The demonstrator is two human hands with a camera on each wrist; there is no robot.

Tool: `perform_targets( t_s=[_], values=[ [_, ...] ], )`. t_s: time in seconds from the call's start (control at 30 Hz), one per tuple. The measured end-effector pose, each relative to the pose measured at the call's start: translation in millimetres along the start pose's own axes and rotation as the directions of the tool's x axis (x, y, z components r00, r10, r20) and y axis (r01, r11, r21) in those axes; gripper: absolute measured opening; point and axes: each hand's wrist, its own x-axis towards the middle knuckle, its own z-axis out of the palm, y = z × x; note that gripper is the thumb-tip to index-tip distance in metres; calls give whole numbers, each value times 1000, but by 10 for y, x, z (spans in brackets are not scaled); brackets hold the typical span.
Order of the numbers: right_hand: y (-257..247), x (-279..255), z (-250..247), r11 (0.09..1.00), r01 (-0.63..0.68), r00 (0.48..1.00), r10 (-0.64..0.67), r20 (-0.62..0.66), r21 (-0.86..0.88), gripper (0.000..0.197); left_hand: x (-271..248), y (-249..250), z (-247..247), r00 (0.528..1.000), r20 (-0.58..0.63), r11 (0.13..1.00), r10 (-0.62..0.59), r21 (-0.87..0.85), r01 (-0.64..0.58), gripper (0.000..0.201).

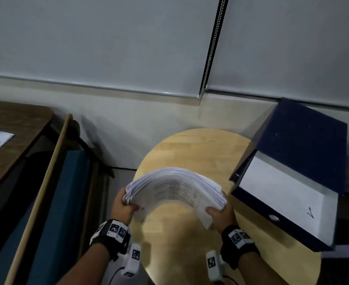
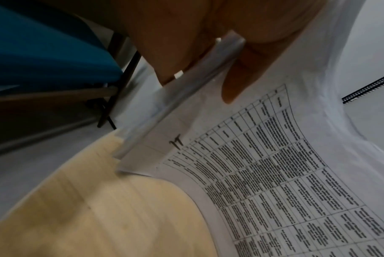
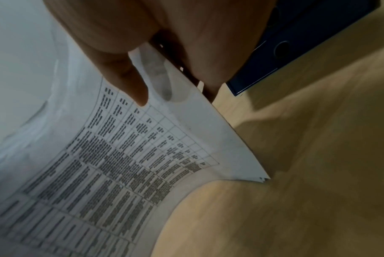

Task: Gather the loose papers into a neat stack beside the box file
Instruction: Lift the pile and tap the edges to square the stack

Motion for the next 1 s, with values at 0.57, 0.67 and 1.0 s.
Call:
perform_targets(
  t_s=[0.57, 0.67, 1.0],
  values=[
    [-24, -33, -145, 994, 113, 991, -113, -74, 5, 33, 126, 303, 60, 970, -215, 963, 111, -220, -158, 42],
    [37, -42, -157, 994, 106, 993, -106, -54, 3, 31, 185, 331, 145, 936, -343, 982, 76, -139, -130, 36],
    [205, 41, -115, 998, 58, 995, -57, -83, 13, 26, 148, 235, 220, 943, -322, 994, 88, -34, -105, 20]
  ],
)
